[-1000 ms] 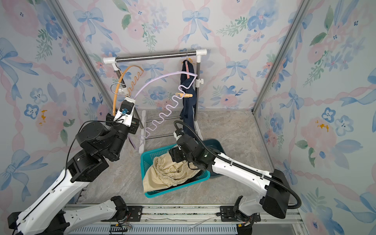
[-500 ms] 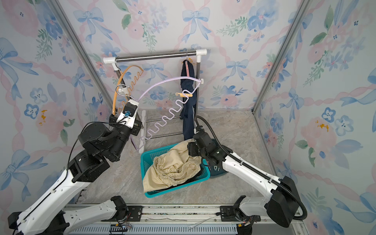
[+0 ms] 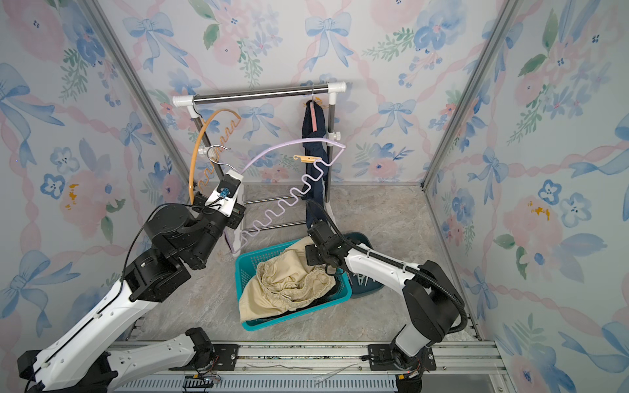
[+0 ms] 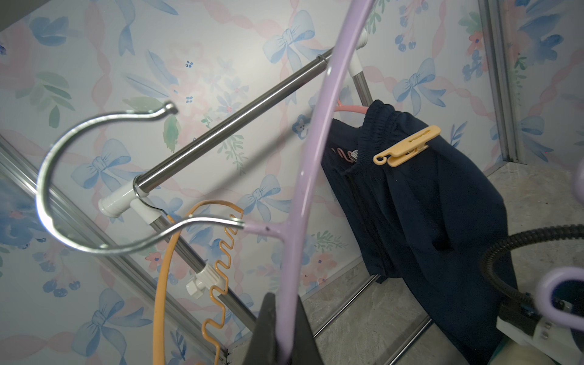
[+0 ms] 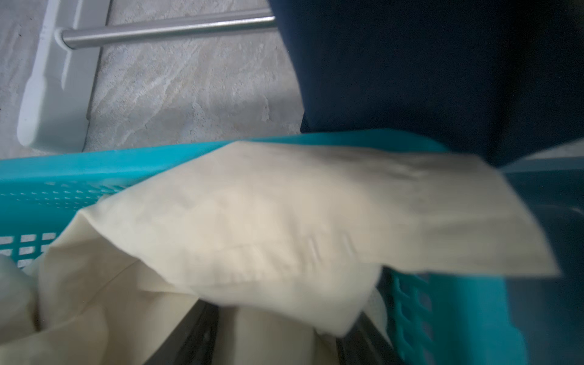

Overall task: Remove the clothespins securing shorts to the hanger
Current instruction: Place the shorts in the basket.

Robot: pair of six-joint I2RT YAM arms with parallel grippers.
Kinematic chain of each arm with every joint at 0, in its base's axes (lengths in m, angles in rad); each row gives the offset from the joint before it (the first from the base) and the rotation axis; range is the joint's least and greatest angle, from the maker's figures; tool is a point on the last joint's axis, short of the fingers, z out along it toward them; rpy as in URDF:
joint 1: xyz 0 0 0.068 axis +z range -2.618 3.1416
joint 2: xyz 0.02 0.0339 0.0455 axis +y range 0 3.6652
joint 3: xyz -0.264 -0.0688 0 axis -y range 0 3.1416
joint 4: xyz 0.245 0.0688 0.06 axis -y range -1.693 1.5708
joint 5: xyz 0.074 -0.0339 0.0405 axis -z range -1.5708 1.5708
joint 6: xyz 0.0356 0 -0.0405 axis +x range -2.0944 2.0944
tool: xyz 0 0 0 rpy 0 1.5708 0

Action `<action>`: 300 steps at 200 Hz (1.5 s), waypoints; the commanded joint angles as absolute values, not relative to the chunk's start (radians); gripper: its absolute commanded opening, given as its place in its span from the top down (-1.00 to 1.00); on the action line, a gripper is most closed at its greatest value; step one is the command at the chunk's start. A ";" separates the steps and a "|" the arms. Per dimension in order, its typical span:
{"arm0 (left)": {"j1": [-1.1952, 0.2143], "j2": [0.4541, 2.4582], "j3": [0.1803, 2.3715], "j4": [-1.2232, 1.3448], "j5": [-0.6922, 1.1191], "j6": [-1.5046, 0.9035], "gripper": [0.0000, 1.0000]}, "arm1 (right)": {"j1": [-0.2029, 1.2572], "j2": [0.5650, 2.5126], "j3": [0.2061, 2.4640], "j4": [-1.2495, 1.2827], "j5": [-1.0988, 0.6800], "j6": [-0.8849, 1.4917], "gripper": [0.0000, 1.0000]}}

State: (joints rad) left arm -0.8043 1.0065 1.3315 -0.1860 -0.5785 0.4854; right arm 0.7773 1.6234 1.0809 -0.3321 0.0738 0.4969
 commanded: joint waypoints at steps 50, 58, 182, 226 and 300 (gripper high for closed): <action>-0.798 1.008 1.313 -0.155 -0.589 0.476 1.00 | 0.799 1.770 1.048 -0.286 -0.017 0.563 0.08; -0.799 1.009 1.309 -0.155 -0.605 0.489 1.00 | 0.798 1.781 1.052 -0.291 -0.016 0.564 0.08; -0.799 1.003 1.255 -0.055 -0.554 0.877 1.00 | 0.793 1.409 1.152 -0.504 0.066 0.488 -0.33; -0.800 0.996 1.255 -0.040 -0.465 1.028 1.00 | 0.780 1.145 1.039 -0.615 0.187 0.510 -0.36; -0.774 1.003 1.338 -0.089 -0.415 1.126 1.00 | 0.737 0.713 0.965 -0.886 0.331 0.556 -0.48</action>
State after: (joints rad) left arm -0.7818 1.0134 1.2606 -0.0879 -0.4458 1.1191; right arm 0.7715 0.7746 0.9878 -0.7620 0.2630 0.5240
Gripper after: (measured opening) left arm 0.065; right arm 0.731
